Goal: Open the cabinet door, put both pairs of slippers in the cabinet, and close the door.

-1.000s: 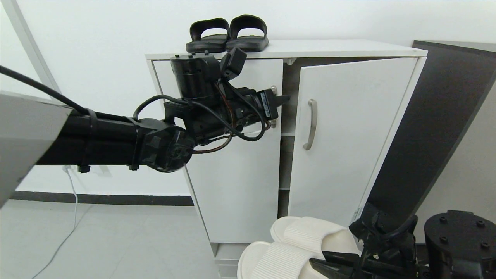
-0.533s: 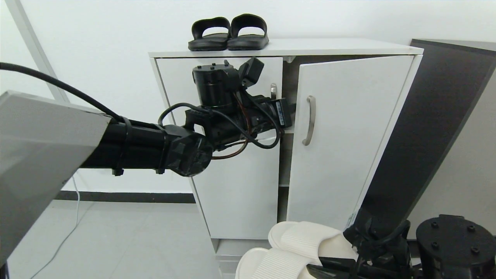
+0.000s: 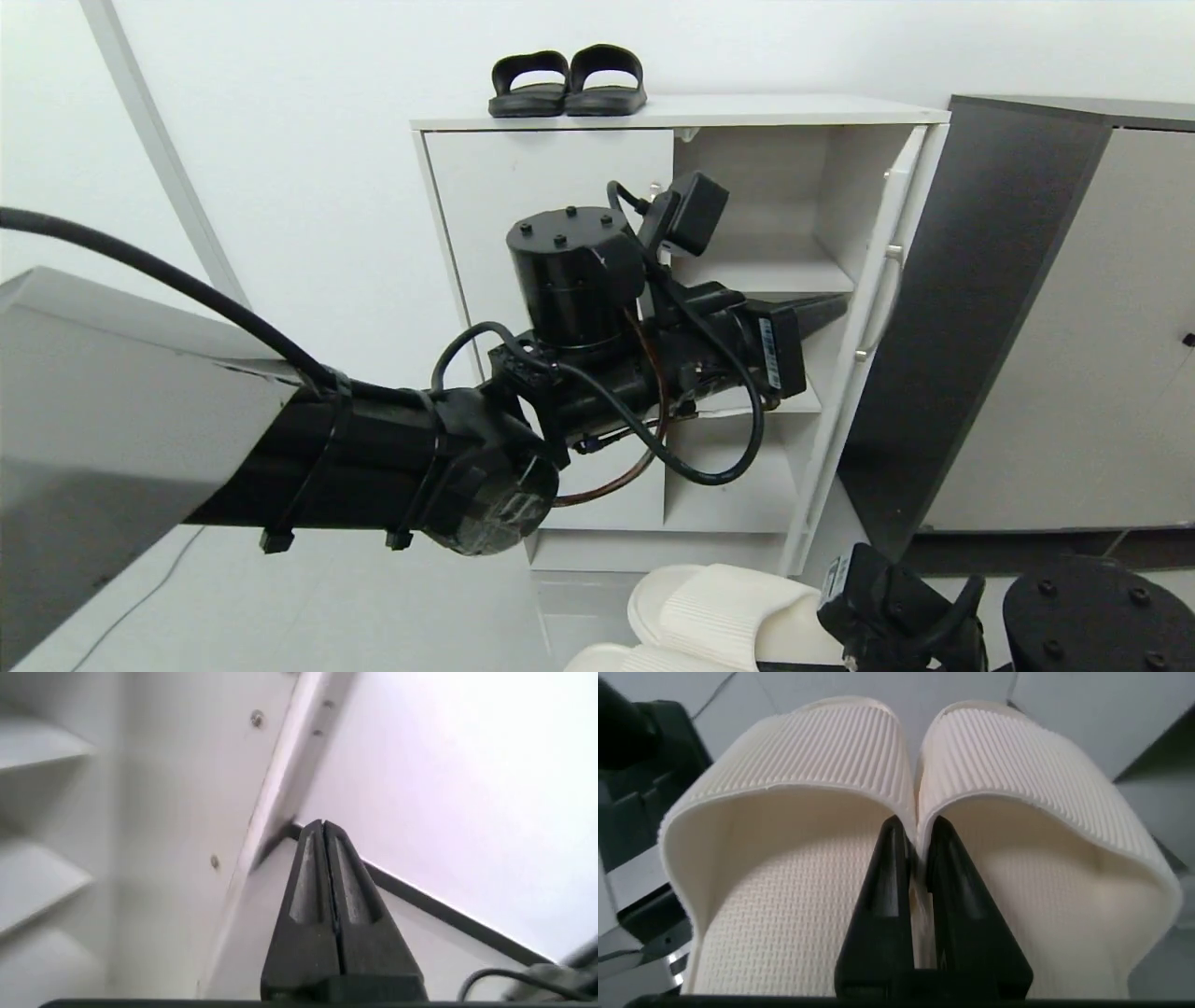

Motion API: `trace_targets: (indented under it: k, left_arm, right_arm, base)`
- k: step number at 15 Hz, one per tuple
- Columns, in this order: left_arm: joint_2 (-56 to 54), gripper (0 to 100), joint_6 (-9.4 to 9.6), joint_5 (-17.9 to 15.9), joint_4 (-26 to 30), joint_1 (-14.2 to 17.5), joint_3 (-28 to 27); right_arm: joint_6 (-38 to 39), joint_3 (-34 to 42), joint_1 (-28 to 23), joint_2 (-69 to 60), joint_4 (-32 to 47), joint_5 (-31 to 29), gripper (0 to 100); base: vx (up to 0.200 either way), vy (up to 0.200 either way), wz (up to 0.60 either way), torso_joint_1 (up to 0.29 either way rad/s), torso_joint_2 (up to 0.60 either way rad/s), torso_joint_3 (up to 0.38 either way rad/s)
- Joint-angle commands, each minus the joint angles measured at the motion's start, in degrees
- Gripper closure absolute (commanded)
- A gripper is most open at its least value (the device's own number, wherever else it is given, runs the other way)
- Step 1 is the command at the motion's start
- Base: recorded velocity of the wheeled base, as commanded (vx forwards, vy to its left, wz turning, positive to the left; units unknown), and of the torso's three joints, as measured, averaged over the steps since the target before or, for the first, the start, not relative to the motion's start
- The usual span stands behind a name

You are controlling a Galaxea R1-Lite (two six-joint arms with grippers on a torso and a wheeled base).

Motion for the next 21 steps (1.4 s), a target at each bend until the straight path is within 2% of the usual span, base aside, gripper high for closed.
trace_targets:
  k: [1,4,6,8,9,11,12,13,14,15,16,17,18,19,21]
  left_arm:
    - [0.00,100,0.03,0.37,-0.64,0.79,1.09]
    - [-5.01,100,0.03,1.33,-0.81,5.98,5.22]
    - [-13.62,100,0.29,1.33,0.68,11.69,11.73]
    - [-23.82,100,4.34,1.51,5.08,16.00,19.37]
    - [-30.85,100,6.45,2.30,10.70,18.02,22.80]
    - [-45.00,100,8.91,12.85,24.15,19.34,26.40]
    - [-48.51,100,9.96,16.72,27.58,19.34,26.49]
    - [-58.62,100,12.95,26.30,37.33,20.30,26.49]
    - [-63.46,100,13.92,28.76,41.46,23.73,26.58]
    - [-71.10,100,15.15,29.55,47.09,31.82,27.28]
    - [-76.99,100,15.15,30.51,50.25,37.09,28.95]
    - [-83.05,100,15.06,31.66,52.98,40.43,31.59]
    - [-86.31,100,15.06,32.01,54.47,41.57,33.17]
    - [-95.62,100,15.41,32.10,59.22,42.98,38.09]
    - [-103.97,100,15.85,32.10,63.52,45.70,44.86]
  right_arm:
    - [0.03,-0.01,-0.05,0.18,-0.05,-0.04,100]
    - [0.12,-1.07,-2.42,2.11,-0.22,-0.39,100]
    - [0.65,-4.14,-5.50,4.66,-0.31,-3.30,100]
    - [0.82,-7.57,-6.03,6.59,-0.22,-11.47,100]
    - [1.97,-9.68,-6.12,8.00,-0.22,-16.13,100]
    - [5.13,-13.72,-7.79,11.08,-0.05,-21.31,100]
    - [5.48,-14.69,-8.58,11.96,-0.05,-22.37,100]
    - [5.57,-16.45,-10.69,14.33,-0.22,-25.53,100]
    - [5.66,-17.15,-11.39,15.21,-0.31,-26.23,100]
    - [5.66,-17.33,-11.83,15.82,-0.31,-26.32,100]
    - [5.66,-17.42,-11.92,15.91,-0.31,-26.32,100]
    - [5.66,-17.24,-11.92,15.82,-0.31,-26.41,100]
    - [5.66,-17.24,-11.92,15.73,-0.31,-26.41,100]
    - [5.66,-17.24,-11.92,15.47,-0.31,-26.50,100]
    - [5.66,-17.15,-11.83,15.65,-0.31,-26.50,100]
  base:
    - [0.000,0.000,0.00,0.000,0.00,0.000]
    - [0.000,0.000,0.00,0.000,0.00,0.000]
    - [0.000,0.000,0.00,0.000,0.00,0.000]
    - [0.000,0.000,0.00,0.000,0.00,0.000]
    - [0.000,0.000,0.00,0.000,0.00,0.000]
    - [0.000,0.000,0.00,0.000,0.00,0.000]
    - [0.000,0.000,0.00,0.000,0.00,0.000]
    - [0.000,0.000,0.00,0.000,0.00,0.000]
    - [0.000,0.000,0.00,0.000,0.00,0.000]
    - [0.000,0.000,0.00,0.000,0.00,0.000]
    - [0.000,0.000,0.00,0.000,0.00,0.000]
    - [0.000,0.000,0.00,0.000,0.00,0.000]
    - [0.000,0.000,0.00,0.000,0.00,0.000]
    - [0.000,0.000,0.00,0.000,0.00,0.000]
    - [0.000,0.000,0.00,0.000,0.00,0.000]
